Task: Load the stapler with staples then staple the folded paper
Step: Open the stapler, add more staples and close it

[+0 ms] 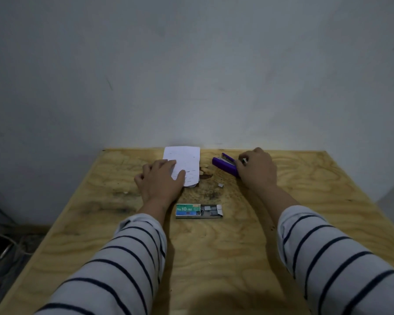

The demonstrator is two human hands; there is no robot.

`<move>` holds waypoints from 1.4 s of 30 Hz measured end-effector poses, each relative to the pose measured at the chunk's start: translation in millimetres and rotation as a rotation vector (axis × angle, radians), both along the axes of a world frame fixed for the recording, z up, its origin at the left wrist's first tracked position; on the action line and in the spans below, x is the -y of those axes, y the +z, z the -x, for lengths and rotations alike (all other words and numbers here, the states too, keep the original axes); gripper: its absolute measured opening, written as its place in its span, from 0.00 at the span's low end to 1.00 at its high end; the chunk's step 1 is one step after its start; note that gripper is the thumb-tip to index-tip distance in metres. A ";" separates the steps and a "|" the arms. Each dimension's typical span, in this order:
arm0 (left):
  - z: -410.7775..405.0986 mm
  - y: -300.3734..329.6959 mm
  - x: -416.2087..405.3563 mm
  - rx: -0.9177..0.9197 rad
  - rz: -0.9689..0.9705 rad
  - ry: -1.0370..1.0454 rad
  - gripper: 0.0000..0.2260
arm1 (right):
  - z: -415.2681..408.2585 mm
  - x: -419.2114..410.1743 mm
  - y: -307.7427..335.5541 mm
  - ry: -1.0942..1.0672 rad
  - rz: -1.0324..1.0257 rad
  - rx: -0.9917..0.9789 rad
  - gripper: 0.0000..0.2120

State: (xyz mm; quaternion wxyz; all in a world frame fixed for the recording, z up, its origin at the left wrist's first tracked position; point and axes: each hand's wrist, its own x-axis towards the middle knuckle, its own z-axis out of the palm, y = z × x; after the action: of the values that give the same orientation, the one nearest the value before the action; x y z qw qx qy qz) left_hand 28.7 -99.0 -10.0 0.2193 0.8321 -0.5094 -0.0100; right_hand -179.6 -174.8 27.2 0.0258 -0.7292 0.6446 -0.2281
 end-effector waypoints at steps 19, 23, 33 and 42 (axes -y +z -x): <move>32.2 56.9 -0.7 -0.658 0.392 -0.177 0.16 | -43.6 -28.7 30.6 0.231 -0.047 0.418 0.25; 39.0 74.8 -5.5 -0.778 0.523 -0.203 0.09 | -48.0 -41.0 38.9 0.308 -0.075 0.498 0.23; 34.6 67.6 -20.8 -0.606 0.444 -0.327 0.09 | -40.7 -55.6 51.1 0.309 -0.116 0.420 0.15; 27.5 76.6 -24.4 -1.169 0.580 -0.046 0.06 | -33.8 -44.3 60.2 -0.083 -0.375 1.178 0.14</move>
State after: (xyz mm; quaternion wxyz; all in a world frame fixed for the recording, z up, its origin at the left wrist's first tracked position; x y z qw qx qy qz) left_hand 1.1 -74.6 66.6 0.6755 0.5855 -0.3057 -0.3276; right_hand -145.9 -130.5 87.4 0.4959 -0.4381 0.5792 -0.4761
